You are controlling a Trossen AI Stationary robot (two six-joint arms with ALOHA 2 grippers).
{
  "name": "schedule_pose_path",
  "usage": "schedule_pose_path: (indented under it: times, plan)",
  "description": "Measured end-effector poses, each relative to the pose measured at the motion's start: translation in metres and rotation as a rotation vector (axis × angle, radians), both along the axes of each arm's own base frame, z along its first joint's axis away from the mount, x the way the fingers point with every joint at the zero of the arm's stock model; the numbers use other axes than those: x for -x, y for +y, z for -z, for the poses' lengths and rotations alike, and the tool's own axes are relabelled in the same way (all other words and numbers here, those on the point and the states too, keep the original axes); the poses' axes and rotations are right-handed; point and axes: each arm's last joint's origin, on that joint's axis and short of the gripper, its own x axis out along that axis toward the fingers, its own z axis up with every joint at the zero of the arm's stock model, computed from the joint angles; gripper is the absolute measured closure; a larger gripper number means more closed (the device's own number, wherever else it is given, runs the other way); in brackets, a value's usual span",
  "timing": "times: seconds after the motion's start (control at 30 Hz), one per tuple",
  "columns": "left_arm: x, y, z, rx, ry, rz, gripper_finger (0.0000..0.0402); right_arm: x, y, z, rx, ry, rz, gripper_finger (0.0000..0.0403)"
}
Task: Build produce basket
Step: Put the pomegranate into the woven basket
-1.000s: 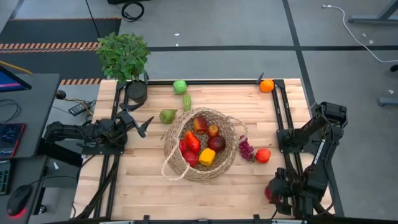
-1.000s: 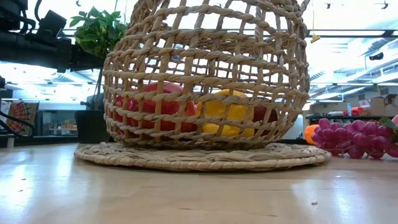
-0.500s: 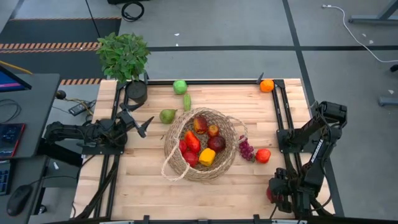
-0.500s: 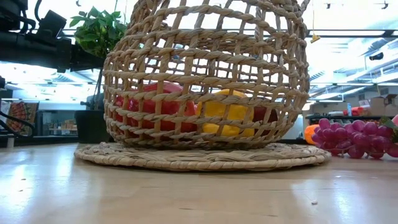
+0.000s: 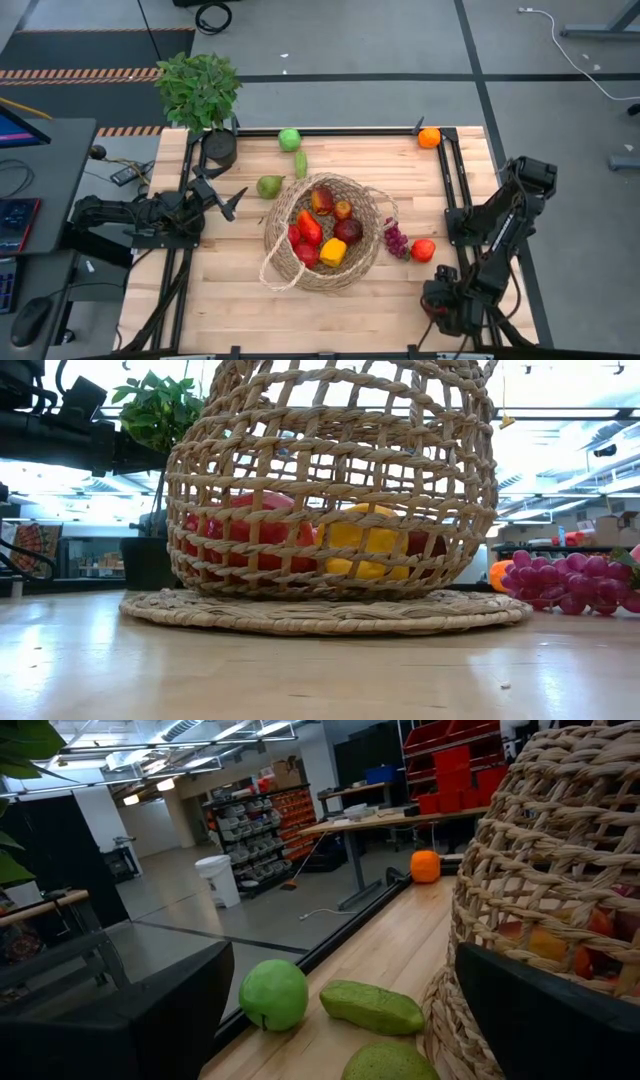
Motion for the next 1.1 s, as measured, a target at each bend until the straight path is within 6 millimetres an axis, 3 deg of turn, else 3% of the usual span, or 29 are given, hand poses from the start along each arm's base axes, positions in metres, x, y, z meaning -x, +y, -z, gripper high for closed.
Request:
schedule_pose_path:
  times: [0.3, 0.5, 0.87, 1.1]
  plan:
    - [0.000, 0.000, 0.000, 0.000, -0.001, -0.001, 0.0014, -0.014, -0.019, -0.034, -0.166, -0.039, 0.067, 0.0030]
    - [0.000, 0.000, 0.000, 0.000, 0.000, 0.000, 0.0014, -0.020, -0.041, -0.069, -0.290, -0.218, 0.163, 0.0027]
    - [0.000, 0.000, 0.000, 0.000, -0.001, 0.000, 0.0014, -0.025, -0.089, -0.151, -0.719, -0.646, 0.249, 0.0025]
    - [0.000, 0.000, 0.000, 0.000, 0.000, -0.001, 0.0014, -0.030, -0.122, -0.181, -0.824, -0.887, 0.346, 0.0026]
